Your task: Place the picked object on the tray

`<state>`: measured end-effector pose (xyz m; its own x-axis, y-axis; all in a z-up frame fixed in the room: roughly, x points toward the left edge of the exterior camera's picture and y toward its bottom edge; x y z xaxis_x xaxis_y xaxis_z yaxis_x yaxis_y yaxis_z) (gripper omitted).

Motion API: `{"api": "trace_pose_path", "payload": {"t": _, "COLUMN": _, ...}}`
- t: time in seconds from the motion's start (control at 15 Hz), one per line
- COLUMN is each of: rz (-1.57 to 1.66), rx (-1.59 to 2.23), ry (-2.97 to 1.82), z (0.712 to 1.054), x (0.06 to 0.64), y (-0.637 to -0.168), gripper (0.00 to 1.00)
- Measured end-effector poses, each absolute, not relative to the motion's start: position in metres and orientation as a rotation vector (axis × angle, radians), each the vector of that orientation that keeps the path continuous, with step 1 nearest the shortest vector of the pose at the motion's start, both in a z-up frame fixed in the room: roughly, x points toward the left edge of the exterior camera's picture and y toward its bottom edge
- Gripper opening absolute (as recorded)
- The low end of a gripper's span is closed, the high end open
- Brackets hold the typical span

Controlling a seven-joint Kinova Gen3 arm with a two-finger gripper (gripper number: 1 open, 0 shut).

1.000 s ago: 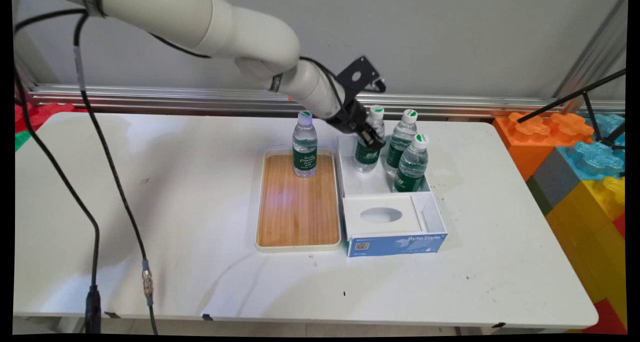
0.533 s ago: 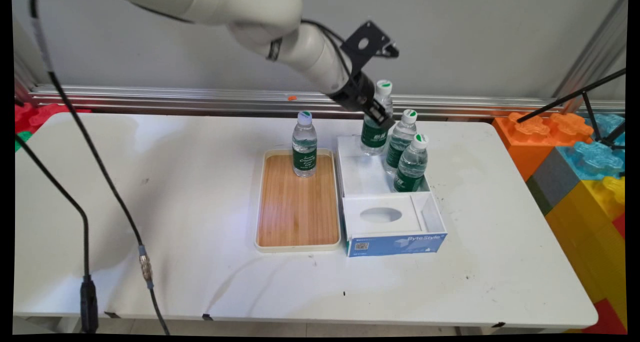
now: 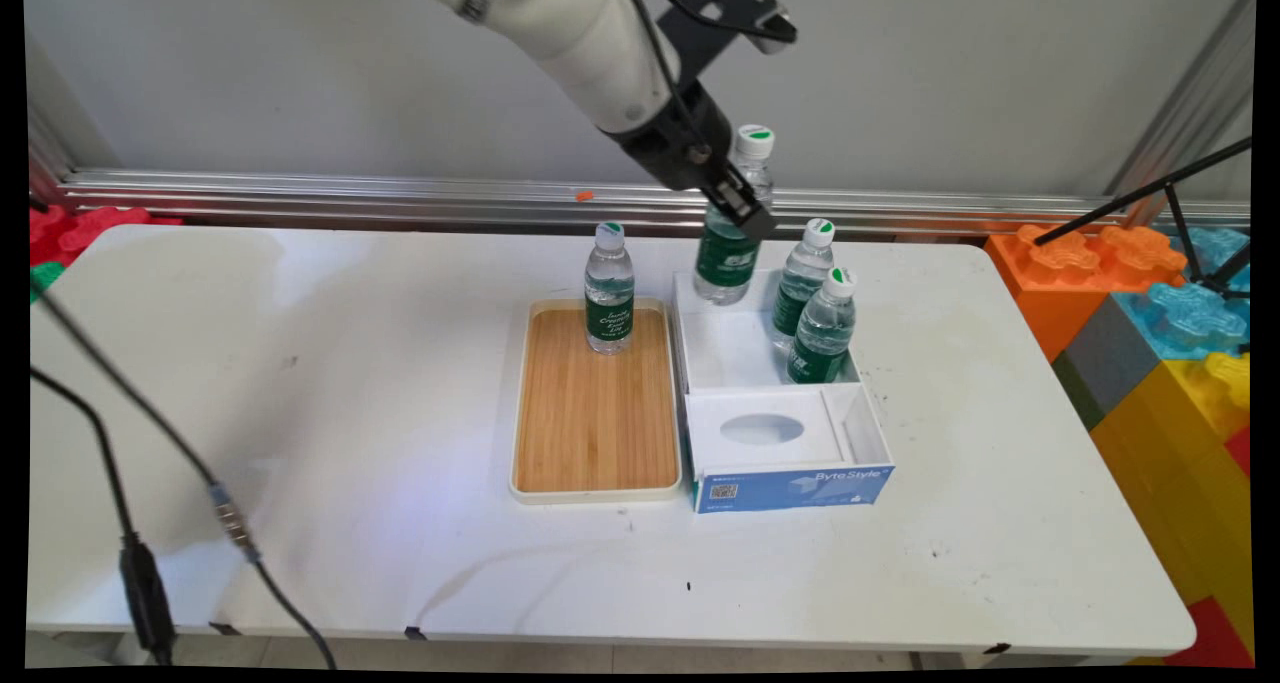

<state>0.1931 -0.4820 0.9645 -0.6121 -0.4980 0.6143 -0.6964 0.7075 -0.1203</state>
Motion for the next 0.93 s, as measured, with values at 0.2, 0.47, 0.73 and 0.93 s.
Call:
{"api": "trace_pose_path", "payload": {"t": 0.2, "rz": 0.461, "rx": 0.863, "ry": -2.398, "z": 0.976, "x": 0.208, "y": -0.456, "gripper": 0.0}}
{"api": "trace_pose_path", "payload": {"t": 0.47, "rz": 0.429, "rx": 0.788, "ry": -2.438, "z": 0.973, "x": 0.238, "y": -0.424, "gripper": 0.0}}
{"api": "trace_pose_path", "payload": {"t": 0.73, "rz": 0.357, "rx": 0.731, "ry": -2.441, "z": 0.954, "x": 0.287, "y": -0.392, "gripper": 0.0}}
{"api": "trace_pose_path", "payload": {"t": 0.93, "rz": 0.313, "rx": 0.704, "ry": -2.434, "z": 0.938, "x": 0.314, "y": -0.378, "gripper": 0.0}}
